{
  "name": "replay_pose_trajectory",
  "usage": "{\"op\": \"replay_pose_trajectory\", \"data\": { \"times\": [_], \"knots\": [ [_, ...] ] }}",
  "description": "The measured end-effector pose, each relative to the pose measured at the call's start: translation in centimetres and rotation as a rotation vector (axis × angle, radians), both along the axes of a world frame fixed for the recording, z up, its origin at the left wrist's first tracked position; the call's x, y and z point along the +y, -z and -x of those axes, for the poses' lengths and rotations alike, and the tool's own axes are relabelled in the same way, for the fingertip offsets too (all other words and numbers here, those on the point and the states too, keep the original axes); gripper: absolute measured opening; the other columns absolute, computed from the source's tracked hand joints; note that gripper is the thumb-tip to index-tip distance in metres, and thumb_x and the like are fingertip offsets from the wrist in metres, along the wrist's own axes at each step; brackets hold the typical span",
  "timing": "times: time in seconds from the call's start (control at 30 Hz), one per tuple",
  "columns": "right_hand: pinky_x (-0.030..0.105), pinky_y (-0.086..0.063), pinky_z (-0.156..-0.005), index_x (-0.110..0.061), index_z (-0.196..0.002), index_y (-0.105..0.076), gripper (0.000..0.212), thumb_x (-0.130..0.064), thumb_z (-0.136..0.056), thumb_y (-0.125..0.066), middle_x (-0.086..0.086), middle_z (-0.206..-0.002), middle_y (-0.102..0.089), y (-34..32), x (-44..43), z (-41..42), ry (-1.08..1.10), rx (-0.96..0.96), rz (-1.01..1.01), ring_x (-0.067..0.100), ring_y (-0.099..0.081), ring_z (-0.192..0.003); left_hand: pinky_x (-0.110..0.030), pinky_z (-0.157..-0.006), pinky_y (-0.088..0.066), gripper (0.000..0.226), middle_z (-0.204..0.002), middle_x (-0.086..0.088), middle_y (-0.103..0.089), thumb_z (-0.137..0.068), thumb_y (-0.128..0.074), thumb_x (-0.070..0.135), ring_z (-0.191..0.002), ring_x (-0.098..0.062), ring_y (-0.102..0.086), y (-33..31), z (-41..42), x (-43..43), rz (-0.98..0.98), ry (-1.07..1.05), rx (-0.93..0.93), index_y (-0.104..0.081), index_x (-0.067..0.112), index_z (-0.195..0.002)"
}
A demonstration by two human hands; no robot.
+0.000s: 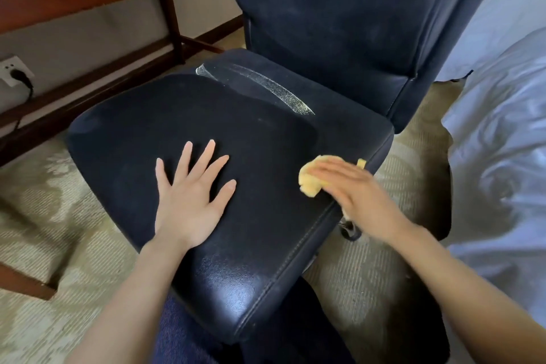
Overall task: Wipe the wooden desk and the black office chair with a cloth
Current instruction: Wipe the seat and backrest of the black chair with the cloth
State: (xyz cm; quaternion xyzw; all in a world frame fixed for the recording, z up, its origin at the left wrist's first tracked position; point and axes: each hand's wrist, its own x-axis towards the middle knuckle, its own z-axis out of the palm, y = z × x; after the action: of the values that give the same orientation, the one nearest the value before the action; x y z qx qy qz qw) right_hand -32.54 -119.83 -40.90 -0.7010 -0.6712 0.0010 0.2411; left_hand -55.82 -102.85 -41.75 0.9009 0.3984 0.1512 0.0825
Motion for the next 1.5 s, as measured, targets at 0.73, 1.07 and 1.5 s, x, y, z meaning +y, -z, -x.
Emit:
{"op": "replay_pose_trajectory", "data": {
  "times": [0.73,1.07,1.5],
  "knots": [
    [0.030,-0.028,-0.102,-0.029,-0.133,-0.052,0.039,-0.017,-0.098,-0.041,-0.007,-0.140,-0.050,-0.2,6.4,4.1,0.293,-0.024,0.080,0.012,-0.037,-0.136,-0.048,-0.115,0.012,0.056,-0.156,0.019,-0.017,-0.089,-0.015,0.060,-0.147,-0.016,-0.001,0.6,-0.4,-0.3,-0.039,-0.082,0.060,-0.027,0.048,-0.143],
    [0.032,-0.034,-0.104,-0.017,-0.123,-0.063,0.035,-0.019,-0.095,-0.043,-0.003,-0.132,-0.058,2.7,-2.2,9.6,0.010,-0.117,-0.198,0.017,-0.047,-0.127,-0.046,-0.116,0.008,0.053,-0.155,0.019,-0.019,-0.091,-0.022,0.057,-0.146,-0.015,-0.003,0.4,0.2,-0.2,0.000,-0.062,0.029,-0.029,0.047,-0.143],
    [0.003,-0.018,-0.107,-0.020,-0.129,-0.050,0.033,-0.009,-0.099,-0.046,-0.009,-0.128,-0.049,1.4,0.1,-5.8,0.347,0.206,-0.170,0.013,-0.043,-0.128,-0.043,-0.117,0.008,0.049,-0.154,0.018,-0.023,-0.093,-0.030,0.053,-0.146,-0.014,-0.006,0.3,0.3,-0.2,0.007,-0.054,-0.004,-0.034,0.045,-0.141]
  ]
}}
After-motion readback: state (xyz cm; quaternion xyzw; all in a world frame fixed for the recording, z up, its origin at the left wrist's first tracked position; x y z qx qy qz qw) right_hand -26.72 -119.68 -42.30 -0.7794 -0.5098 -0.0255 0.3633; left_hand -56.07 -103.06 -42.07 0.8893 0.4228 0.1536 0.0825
